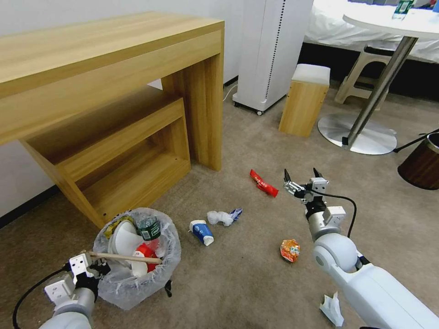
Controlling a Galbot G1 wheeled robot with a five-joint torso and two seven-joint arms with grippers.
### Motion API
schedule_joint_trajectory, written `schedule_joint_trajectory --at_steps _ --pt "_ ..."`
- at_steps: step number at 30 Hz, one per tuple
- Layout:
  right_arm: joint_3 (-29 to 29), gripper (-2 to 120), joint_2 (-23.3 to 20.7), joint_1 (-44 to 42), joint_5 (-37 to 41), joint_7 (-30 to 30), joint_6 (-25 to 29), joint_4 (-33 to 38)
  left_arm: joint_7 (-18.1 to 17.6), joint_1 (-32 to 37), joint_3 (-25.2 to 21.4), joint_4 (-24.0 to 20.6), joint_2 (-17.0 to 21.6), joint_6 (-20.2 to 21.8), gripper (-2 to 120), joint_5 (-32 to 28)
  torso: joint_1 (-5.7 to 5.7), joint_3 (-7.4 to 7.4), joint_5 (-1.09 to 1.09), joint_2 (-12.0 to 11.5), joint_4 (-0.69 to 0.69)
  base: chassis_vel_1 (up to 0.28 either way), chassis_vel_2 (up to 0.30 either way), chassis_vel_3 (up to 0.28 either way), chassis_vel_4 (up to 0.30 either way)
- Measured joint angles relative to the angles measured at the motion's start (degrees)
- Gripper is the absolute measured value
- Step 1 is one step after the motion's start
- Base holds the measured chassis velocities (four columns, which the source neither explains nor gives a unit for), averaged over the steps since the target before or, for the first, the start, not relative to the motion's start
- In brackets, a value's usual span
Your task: Pick up the trash bin and place the garbage on the floor into it.
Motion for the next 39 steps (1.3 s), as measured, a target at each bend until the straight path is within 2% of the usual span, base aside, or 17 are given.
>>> schedule_joint_trajectory --at_steps 5,8,9,12,13,16,17,20,21,23,25,28,32,34,36,39 --pt "-1.69 100 -0.60 0.83 4.25 -0.24 -3.04 0.51 -0.05 -0.02 0.43 0.07 -0.50 0.02 1 0.15 0.00 0.00 -0.01 0.00 0.00 0.000 0.000 0.000 0.000" --pt "-5.55 100 -0.56 3.50 12.94 1.38 -8.32 0.67 -0.05 0.20 0.75 -0.25 -0.89 0.02 1 0.33 0.00 0.00 0.00 0.00 0.01 0.000 0.000 0.000 0.000" --pt "-5.55 100 -0.56 3.50 12.94 1.38 -8.32 0.67 -0.05 0.20 0.75 -0.25 -0.89 0.02 1 0.33 0.00 0.00 0.00 0.00 0.01 0.000 0.000 0.000 0.000" --pt "-9.39 100 -0.20 6.51 20.81 2.83 -13.68 0.74 -0.04 0.19 1.21 -0.79 -1.17 -0.02 1 0.45 0.00 0.00 0.01 0.00 0.01 0.000 0.000 0.000 0.000" --pt "-9.39 100 -0.20 6.51 20.81 2.83 -13.68 0.74 -0.04 0.19 1.21 -0.79 -1.17 -0.02 1 0.45 0.00 0.00 0.01 0.00 0.01 0.000 0.000 0.000 0.000" --pt "-14.86 100 1.11 11.37 27.66 6.79 -19.30 -0.23 0.02 0.10 1.71 -1.03 -1.68 -0.05 1 0.85 0.00 0.00 0.01 0.00 -0.01 0.000 0.000 0.000 0.000" --pt "-14.86 100 1.11 11.37 27.66 6.79 -19.30 -0.23 0.02 0.10 1.71 -1.03 -1.68 -0.05 1 0.85 0.00 0.00 0.01 0.00 -0.01 0.000 0.000 0.000 0.000" --pt "-19.59 100 3.28 18.06 36.86 13.04 -28.83 -1.56 0.16 0.02 1.86 -0.95 -2.44 -0.32 1 1.41 0.00 0.00 -0.01 0.00 0.02 0.000 0.000 0.000 0.000" --pt "-19.59 100 3.28 18.06 36.86 13.04 -28.83 -1.56 0.16 0.02 1.86 -0.95 -2.44 -0.32 1 1.41 0.00 0.00 -0.01 0.00 0.02 0.000 0.000 0.000 0.000" --pt "-22.58 100 5.51 22.23 40.81 15.73 -33.06 -4.70 0.21 -0.36 2.25 -0.61 -2.91 -0.49 1 1.70 0.00 0.00 0.00 0.00 0.02 0.000 0.000 0.000 0.000" --pt "-23.99 100 6.67 23.80 41.67 16.47 -34.25 -6.57 0.28 -0.55 2.46 -0.43 -3.21 -0.59 1 1.85 0.00 0.00 -0.02 0.00 0.00 0.000 0.000 0.000 0.000" --pt "-28.00 100 11.36 27.61 42.38 17.01 -37.18 -13.08 0.53 -0.65 2.61 -0.07 -4.22 -0.96 1 2.50 0.00 0.01 0.01 0.00 0.01 0.000 0.000 0.000 0.000" --pt "-32.05 100 16.78 29.96 39.51 15.40 -38.30 -20.05 0.80 -0.58 2.59 0.04 -5.04 -1.32 1 3.02 0.00 0.01 0.01 0.00 0.01 0.000 0.000 0.000 0.000" --pt "-32.58 100 17.80 30.33 39.19 14.99 -38.67 -21.25 0.81 -0.58 2.58 0.04 -5.18 -1.38 1 3.11 0.00 0.01 0.00 0.00 0.01 0.000 0.000 0.000 0.000" --pt "-34.54 100 21.42 31.49 37.65 14.06 -39.49 -25.08 0.98 -0.67 2.60 0.15 -5.67 -1.47 1 3.34 0.00 0.01 0.00 0.00 0.02 0.000 0.000 0.000 0.000" --pt "-36.46 100 23.09 32.07 35.67 13.47 -39.86 -27.81 0.99 -0.81 2.62 0.38 -5.88 -1.61 1 3.54 0.00 0.01 -0.01 0.00 0.01 0.000 0.000 0.000 0.000"
